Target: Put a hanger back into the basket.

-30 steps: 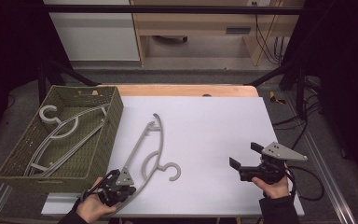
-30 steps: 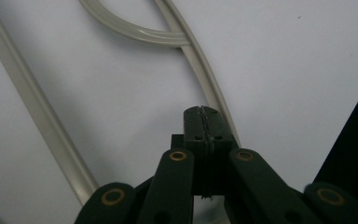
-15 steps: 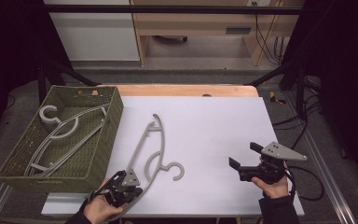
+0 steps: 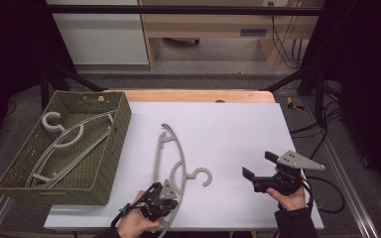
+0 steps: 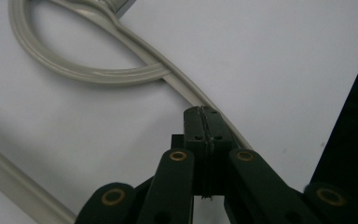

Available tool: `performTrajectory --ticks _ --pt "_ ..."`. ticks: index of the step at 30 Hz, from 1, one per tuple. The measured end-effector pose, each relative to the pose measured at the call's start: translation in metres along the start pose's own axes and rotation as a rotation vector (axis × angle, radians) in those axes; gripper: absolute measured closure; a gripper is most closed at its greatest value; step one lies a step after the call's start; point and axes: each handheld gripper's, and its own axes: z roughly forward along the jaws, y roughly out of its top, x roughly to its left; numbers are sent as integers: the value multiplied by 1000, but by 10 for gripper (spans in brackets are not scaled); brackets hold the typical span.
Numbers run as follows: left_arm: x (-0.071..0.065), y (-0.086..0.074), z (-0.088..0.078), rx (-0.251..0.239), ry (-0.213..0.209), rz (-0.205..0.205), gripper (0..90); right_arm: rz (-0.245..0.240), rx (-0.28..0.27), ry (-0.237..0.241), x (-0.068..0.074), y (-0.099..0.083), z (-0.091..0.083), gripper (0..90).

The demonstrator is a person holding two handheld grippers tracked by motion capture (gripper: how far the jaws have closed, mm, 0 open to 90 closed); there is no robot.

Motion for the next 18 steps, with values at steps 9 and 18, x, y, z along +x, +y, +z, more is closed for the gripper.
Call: performTrajectory --ticks 9,18 --pt "-12 31 24 -36 1 15 899 13 -14 -7 -1 1 -2 20" --pt "13 3 -23 -151 60 -48 895 -1 5 5 5 -1 3 33"
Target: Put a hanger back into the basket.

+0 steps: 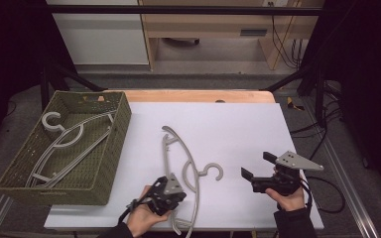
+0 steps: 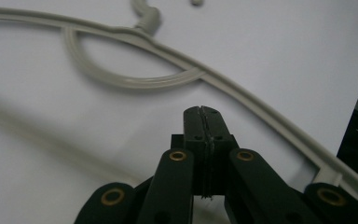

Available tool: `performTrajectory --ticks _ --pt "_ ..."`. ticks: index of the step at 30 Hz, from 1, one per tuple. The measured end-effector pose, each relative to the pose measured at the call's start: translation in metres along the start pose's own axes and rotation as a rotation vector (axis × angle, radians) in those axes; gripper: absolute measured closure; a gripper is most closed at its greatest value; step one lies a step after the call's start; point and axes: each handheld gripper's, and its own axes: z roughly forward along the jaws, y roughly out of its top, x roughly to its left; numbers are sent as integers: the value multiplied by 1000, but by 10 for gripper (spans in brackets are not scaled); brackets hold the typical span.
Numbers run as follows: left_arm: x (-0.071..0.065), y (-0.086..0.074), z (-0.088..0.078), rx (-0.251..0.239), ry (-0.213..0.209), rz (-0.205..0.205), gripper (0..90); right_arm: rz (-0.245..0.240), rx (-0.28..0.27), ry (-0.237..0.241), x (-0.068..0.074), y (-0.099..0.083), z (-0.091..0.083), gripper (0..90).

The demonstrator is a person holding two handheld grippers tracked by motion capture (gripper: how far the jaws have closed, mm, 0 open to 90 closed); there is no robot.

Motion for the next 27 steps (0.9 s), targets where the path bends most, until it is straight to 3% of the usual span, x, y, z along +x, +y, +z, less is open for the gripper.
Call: performTrajectory --ticks 4,7,18,22,27 --pt "23 -12 -34 -82 61 -78 779 -6 34 7 13 -1 11 53" --pt "36 -18 -51 -131 61 -114 631 -1 66 15 26 -2 22 70" --pt "58 -27 -84 -287 76 -148 215 -8 205 50 74 -24 66 102" --pt "61 -27 -90 -322 79 -141 145 -10 252 50 88 -35 80 134" --pt "70 -30 -99 -363 112 -184 114 -46 337 66 106 -51 99 177"
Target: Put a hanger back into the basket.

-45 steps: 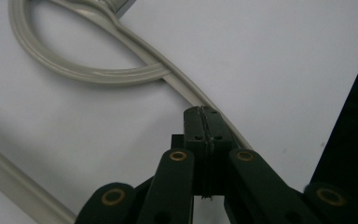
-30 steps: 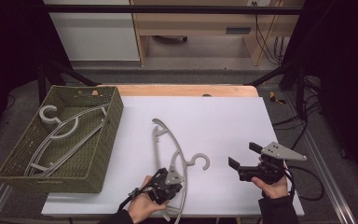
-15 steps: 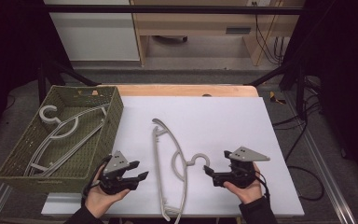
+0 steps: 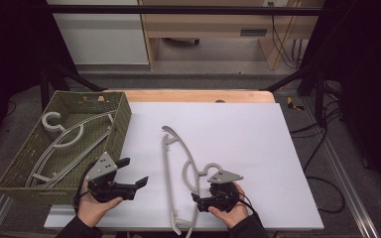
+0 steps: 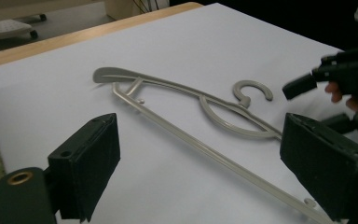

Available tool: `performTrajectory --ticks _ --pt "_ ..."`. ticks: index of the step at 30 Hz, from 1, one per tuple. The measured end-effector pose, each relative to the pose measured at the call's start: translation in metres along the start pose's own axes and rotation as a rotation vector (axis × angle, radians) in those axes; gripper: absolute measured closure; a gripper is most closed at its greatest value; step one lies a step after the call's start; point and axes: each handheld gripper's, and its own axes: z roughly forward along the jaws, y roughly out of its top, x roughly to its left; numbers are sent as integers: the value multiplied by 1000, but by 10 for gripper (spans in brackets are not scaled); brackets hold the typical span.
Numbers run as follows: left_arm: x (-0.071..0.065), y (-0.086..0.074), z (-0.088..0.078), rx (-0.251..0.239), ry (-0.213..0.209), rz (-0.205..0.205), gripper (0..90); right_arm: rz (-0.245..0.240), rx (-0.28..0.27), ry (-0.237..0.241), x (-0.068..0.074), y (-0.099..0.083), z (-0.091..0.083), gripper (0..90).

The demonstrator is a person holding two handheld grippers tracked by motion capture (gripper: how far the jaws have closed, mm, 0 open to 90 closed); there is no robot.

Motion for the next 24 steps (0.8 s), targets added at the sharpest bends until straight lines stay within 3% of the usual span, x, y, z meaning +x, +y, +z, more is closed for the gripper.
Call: performTrajectory --ticks 7,15,18,21,24 --pt "8 0 -3 -7 24 -23 89 -53 84 -9 15 -7 21 287" --pt "10 -2 0 15 23 -31 101 -78 97 -68 11 -7 19 518" --pt "9 -2 0 18 23 -28 105 -71 104 -69 10 -6 18 593" --pt "9 -3 0 21 24 -27 108 -18 120 -53 5 -4 15 629" --pt "9 -3 1 25 22 -26 110 -7 138 -47 -1 -4 12 655"
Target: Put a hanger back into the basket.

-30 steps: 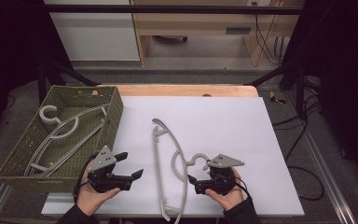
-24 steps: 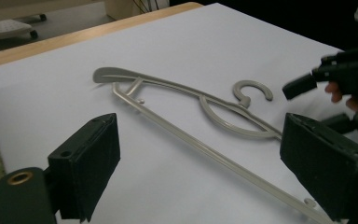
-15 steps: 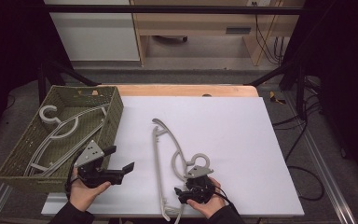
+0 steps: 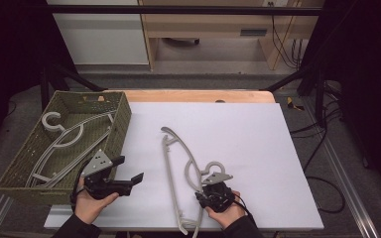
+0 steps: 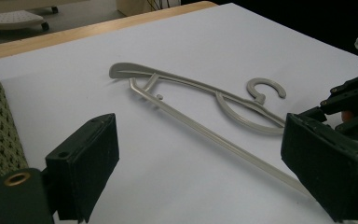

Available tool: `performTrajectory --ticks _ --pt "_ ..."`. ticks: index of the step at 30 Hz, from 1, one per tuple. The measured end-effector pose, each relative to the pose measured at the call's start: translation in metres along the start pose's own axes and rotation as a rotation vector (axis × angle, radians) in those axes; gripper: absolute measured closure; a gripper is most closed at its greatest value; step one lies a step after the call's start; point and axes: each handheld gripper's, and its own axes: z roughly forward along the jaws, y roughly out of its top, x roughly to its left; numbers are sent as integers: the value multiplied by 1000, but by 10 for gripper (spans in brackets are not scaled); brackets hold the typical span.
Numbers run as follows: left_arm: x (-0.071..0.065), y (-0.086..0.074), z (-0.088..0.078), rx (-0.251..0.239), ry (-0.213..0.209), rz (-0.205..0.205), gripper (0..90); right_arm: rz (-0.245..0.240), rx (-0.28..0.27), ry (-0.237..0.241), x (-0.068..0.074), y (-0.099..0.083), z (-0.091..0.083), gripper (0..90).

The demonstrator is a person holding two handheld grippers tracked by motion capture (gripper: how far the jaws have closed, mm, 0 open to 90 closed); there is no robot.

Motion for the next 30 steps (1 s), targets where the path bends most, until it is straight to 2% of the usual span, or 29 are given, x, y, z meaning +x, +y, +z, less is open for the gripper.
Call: performTrajectory --ticks 4,6,7,11,13,17,18,20,24,27,30 --pt "-1 -1 2 6 0 6 111 32 2 20 -10 0 -5 715" --pt "-1 -1 3 10 -3 6 111 45 17 11 -16 0 -8 727" --pt "-2 -2 3 11 -2 8 111 70 24 7 -16 1 -8 731" --pt "-3 -2 4 18 -2 12 111 80 39 -17 -23 1 -12 749" --pt "-3 -3 5 20 -3 13 112 69 42 -36 -28 0 -13 760" --pt "-3 -3 6 24 -3 16 113 92 46 -52 -37 -1 -16 773" --pt "-4 -3 6 27 -3 17 113 108 38 -40 -37 -1 -17 777" --pt "-4 -3 6 28 -3 17 113 90 46 -74 -43 -2 -18 783" --pt "-4 -4 7 28 -3 17 114 88 34 -91 -47 -3 -19 780" --pt "-5 -4 8 33 -5 17 114 85 58 -107 -44 -4 -17 696" --pt "-5 -5 9 38 -5 23 113 85 62 -125 -41 -4 -15 704"
